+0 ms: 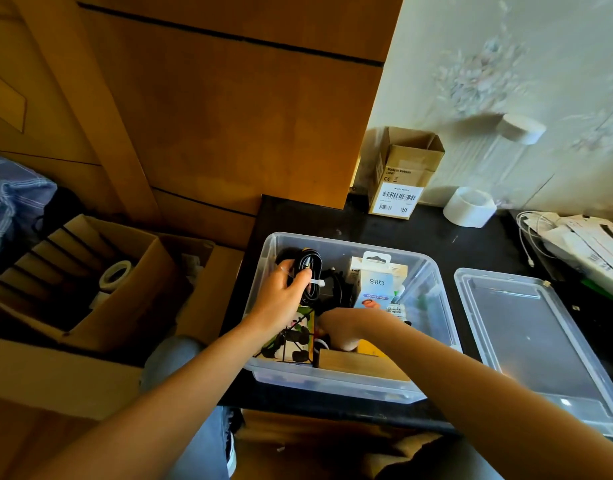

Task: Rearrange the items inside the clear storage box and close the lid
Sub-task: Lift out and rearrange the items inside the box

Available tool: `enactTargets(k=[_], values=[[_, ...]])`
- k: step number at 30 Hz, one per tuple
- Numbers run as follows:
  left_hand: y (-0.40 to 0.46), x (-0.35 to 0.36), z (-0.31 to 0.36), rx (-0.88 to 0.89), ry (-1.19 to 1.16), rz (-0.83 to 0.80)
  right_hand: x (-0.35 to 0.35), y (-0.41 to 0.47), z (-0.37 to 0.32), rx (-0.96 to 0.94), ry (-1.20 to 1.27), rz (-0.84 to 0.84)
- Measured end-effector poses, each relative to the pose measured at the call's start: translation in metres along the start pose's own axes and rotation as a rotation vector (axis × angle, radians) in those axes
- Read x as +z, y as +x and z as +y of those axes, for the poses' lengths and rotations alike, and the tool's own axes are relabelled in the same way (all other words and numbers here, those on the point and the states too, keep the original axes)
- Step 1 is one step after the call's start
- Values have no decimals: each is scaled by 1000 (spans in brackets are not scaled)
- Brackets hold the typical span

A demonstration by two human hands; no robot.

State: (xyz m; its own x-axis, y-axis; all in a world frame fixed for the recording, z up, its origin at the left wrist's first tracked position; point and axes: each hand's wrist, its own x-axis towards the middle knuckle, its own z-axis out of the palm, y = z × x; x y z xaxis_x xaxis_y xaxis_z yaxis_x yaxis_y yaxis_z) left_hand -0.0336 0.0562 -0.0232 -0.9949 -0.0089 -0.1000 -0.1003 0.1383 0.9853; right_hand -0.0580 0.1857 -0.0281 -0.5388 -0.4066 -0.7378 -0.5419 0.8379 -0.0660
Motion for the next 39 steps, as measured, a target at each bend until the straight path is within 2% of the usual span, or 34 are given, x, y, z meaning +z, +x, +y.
enactTargets(k=[7,16,20,25,30,35,39], values=[[0,-1,2,-16,8,-1,0,15,3,27,-73,0],[0,1,0,-3,78,-5,-6,27,4,106,36,-171],[1,0,0,-9,81,-5,-4,21,15,62,82,-142],[2,1,-2,-8,80,-14,-9,8,24,-79,95,-117],[2,1,-2,-16,86,-12,-14,-15,29,-160,218,-43],[1,0,-3,5,148,-32,-10,-41,51,-159,291,7],[0,0,-3,2,205,-42,5,-59,69,-116,215,38]])
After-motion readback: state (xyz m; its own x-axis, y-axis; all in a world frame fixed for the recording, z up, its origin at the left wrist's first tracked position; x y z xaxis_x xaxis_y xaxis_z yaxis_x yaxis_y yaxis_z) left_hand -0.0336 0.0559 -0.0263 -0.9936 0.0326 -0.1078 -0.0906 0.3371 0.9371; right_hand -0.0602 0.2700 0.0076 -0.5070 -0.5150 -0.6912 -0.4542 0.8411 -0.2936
